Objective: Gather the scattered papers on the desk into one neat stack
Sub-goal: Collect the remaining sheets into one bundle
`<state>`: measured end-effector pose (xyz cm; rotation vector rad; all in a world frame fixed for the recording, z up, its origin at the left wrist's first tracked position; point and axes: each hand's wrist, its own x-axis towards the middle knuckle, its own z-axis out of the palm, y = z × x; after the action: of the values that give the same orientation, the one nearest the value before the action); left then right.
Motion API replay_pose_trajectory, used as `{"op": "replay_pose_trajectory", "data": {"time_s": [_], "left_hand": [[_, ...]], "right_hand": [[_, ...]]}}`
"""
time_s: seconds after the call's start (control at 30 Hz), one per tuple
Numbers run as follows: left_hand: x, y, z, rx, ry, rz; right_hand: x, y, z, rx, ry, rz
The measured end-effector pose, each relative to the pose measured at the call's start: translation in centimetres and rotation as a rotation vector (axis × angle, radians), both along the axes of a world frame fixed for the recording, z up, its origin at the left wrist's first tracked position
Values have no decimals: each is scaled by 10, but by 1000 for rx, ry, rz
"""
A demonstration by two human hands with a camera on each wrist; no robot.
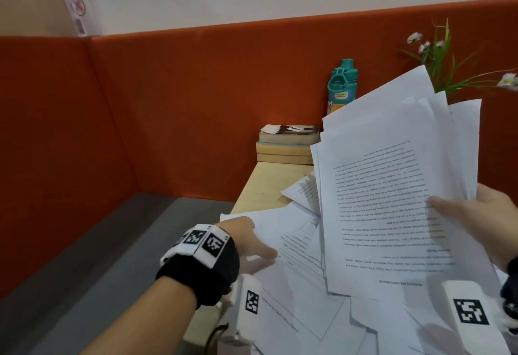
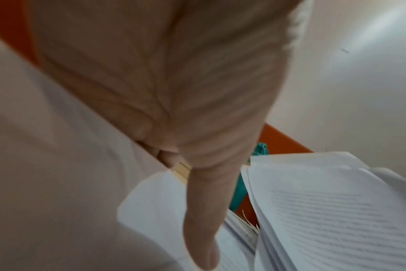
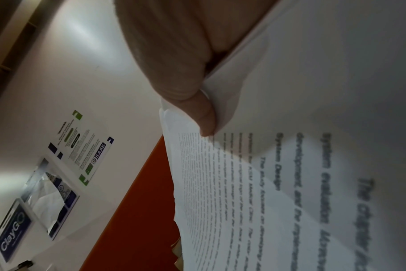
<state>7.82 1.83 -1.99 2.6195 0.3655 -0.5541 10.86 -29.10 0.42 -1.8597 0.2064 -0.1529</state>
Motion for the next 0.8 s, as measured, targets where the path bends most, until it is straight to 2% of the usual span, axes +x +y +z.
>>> {"op": "replay_pose_trajectory", "data": {"time_s": [0.17,0.33,0.4,0.53,0.6,0.67,0.73,0.8], "left_hand": [[14,-14,-4,48,-39,7],[39,2,23,-64,-322,220],[42,9,27,-103,-377,268],[37,16,15,-223,-179,295],[34,14,8,-271,-154,316],[31,10,3,-225,-141,283],[30,6,8,-215,-227,277],[33,7,19,-332,-404,309]], "right_hand": [[1,-1,1,-14,5,-9],[0,-9,6,-19,-25,-54],[0,-12,5,-29,-22,-81],[-1,-13,3,-65,-17,-91],[0,-12,2,-67,-26,-83],[0,-10,2,-71,-36,-72],[2,-10,1,-76,-38,-67],[5,-12,-1,-72,-34,-88]]}}
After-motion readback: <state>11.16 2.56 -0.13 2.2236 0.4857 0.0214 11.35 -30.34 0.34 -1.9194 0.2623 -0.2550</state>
